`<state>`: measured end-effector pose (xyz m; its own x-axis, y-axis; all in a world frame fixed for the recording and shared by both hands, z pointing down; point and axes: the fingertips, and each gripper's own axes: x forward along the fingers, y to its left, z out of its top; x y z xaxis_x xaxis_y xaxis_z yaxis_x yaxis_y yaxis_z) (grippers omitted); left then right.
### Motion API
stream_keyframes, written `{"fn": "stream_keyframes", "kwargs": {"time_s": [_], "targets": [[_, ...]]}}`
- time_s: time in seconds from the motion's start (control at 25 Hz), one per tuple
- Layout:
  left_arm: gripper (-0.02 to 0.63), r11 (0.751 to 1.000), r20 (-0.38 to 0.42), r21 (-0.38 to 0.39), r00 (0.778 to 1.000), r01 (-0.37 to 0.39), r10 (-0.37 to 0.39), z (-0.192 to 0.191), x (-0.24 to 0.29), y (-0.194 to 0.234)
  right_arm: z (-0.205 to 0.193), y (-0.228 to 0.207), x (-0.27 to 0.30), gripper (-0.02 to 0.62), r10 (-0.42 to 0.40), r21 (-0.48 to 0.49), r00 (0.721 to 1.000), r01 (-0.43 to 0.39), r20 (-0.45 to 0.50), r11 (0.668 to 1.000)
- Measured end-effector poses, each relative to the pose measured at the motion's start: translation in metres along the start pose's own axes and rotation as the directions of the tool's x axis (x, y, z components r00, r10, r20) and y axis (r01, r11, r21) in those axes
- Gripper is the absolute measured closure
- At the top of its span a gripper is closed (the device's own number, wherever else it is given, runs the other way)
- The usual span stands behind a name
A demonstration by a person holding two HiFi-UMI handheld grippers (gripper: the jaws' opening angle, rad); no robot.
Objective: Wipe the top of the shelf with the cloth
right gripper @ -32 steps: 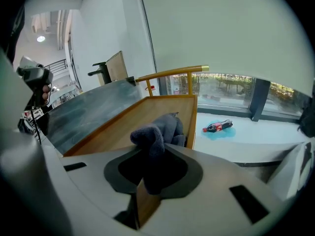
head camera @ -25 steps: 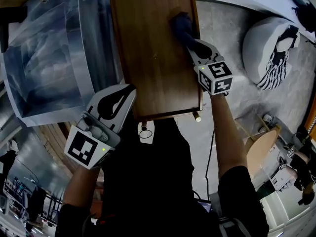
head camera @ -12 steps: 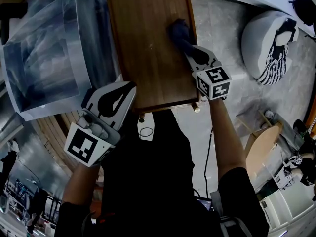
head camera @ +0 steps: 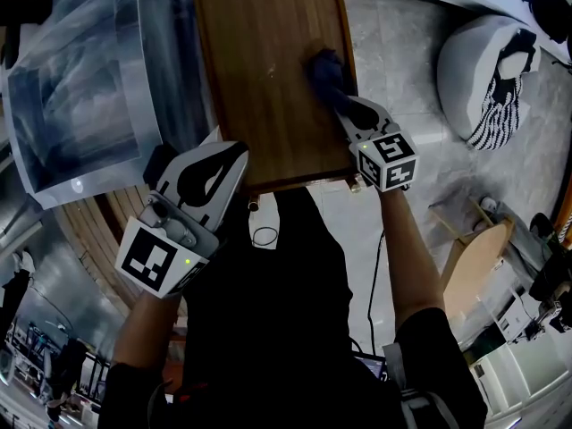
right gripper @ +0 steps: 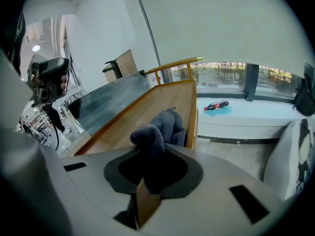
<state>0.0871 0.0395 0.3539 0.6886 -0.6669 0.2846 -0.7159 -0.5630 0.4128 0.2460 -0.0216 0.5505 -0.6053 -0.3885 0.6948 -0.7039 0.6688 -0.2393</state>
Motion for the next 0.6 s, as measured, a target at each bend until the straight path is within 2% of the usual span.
{"fn": "stream_keyframes", "kwargs": {"time_s": [0.28, 0.6], "targets": [[0.583, 1.0, 0.003, 0.007, 1.0, -0.001, 0.001, -0.002, -0.003, -0.008, -0.018, 0.01, -0.015, 0.535, 0.014, 0.016, 1.0, -0.013, -0.013, 1.0], [0.583, 0.999, 0.054, 0.027, 0.998, 0.029, -0.031, 0.005, 0.011, -0.023, -0.044, 0.02, -0.034, 0.535, 0.038, 0.026, 0.998, -0.037, -0.044, 0.999]]}}
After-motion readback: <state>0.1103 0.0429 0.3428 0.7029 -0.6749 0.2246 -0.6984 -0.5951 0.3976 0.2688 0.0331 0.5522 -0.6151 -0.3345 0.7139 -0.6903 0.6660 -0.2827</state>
